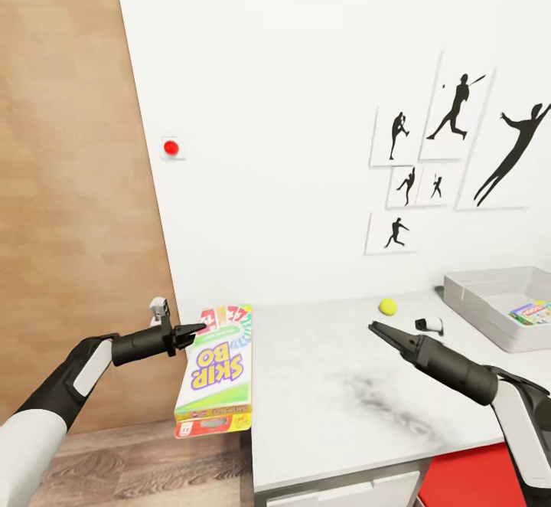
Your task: Put all the toys in the child's room - the three board games (two on the bed and one on the table), the two jigsaw puzzles on the table, and the tennis ball on the table - inside the toy box on the table in the child's room.
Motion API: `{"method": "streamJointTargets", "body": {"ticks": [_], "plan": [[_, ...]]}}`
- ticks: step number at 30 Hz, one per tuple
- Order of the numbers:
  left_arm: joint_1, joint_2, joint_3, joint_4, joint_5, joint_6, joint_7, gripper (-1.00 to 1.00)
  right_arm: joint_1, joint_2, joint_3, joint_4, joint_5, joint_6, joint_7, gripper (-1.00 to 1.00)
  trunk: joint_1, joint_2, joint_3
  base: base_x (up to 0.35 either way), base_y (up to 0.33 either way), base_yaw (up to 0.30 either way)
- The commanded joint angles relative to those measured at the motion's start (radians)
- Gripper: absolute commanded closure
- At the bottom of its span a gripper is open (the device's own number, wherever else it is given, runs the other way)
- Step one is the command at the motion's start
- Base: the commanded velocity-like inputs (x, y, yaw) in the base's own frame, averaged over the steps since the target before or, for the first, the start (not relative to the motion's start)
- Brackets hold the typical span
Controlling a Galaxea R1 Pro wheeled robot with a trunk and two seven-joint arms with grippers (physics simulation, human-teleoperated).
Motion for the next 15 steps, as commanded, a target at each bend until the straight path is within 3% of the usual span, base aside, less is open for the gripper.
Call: {"method": "streamJointTargets", "body": {"ticks": [1,9,15], "plan": [[-0.001,0.001,-0.002,0.001,0.002,0.003,-0.003,1.00,-0.001,0.000,-0.005,0.000,-0.001,0.006,-0.006,-1.00,-0.004,0.006,0.002,0.000,0.000,0.000],[0.004,-0.010,0.001,0.003,0.009,0.001,-0.003,1.00,-0.001,0.002,-0.020,0.001,-0.007,0.012,-0.036,-1.00,-0.035,0.062,0.027,0.000,0.000,0.000],[0.007,-0.044,0.003,0.003,0.008,-0.002,0.002,1.00,-0.001,0.002,-0.021,0.005,-0.008,0.007,-0.034,-1.00,-0.058,0.104,0.046,0.000,0.000,0.000]]}}
